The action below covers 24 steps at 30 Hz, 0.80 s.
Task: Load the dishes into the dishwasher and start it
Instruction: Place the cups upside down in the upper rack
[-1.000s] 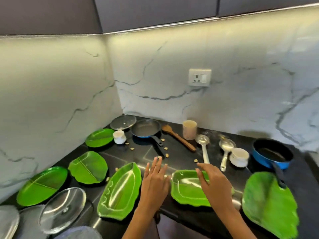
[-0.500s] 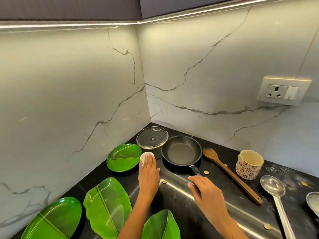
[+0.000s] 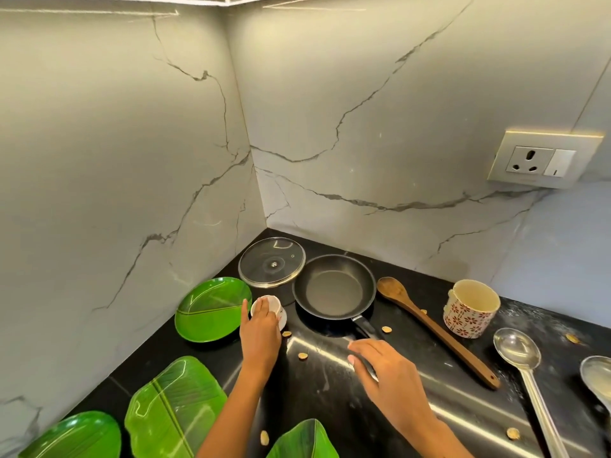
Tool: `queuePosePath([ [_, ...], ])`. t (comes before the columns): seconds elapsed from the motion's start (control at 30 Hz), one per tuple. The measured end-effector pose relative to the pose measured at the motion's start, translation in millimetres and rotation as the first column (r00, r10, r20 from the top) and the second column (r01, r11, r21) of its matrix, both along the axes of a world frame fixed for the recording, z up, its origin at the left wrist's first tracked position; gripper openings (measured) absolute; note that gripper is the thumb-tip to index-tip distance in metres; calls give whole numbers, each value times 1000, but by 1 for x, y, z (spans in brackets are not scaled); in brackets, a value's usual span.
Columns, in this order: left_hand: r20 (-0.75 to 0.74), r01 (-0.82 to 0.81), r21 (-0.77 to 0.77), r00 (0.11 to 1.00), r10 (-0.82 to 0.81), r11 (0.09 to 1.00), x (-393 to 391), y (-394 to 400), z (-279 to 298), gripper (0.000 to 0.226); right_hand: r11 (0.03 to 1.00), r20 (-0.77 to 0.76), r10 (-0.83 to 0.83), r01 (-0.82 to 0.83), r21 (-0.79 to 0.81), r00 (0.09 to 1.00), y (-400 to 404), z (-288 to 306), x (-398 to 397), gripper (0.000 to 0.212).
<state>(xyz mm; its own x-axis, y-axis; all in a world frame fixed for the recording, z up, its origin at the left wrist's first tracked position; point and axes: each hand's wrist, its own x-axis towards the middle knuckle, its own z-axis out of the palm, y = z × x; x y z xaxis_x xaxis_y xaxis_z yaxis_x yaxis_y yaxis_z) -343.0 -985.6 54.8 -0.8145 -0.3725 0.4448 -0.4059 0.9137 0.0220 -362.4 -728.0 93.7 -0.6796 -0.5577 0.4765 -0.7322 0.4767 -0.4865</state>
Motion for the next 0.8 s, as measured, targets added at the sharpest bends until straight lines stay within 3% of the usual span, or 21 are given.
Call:
queuePosePath([
  [0.13,-150,154,-84,975,-165,984,24,34,21,12,1000,18,-2,2,-20,1000,19,7,9,26],
  [0.23,-203,328,-127,915,-348,936,50,82,46,5,999,31,7,-6,-33,1000,41,13,20,27],
  [0.37,-284,531,-121,791,-542,838,77,158,76,24,997,65,-24,28,-65,998,90,17,38,40],
  [0.5,-271,724,-144,627,-731,674,97,229,77,20,994,81,-91,96,-56,993,157,17,71,61],
  [0.63,-269,887,-127,400,-876,444,125,314,71,10,969,169,-199,219,-111,965,249,11,130,72],
  [0.8,-302,985,-54,141,-943,164,188,437,66,18,861,280,-392,456,-223,876,368,4,235,74],
])
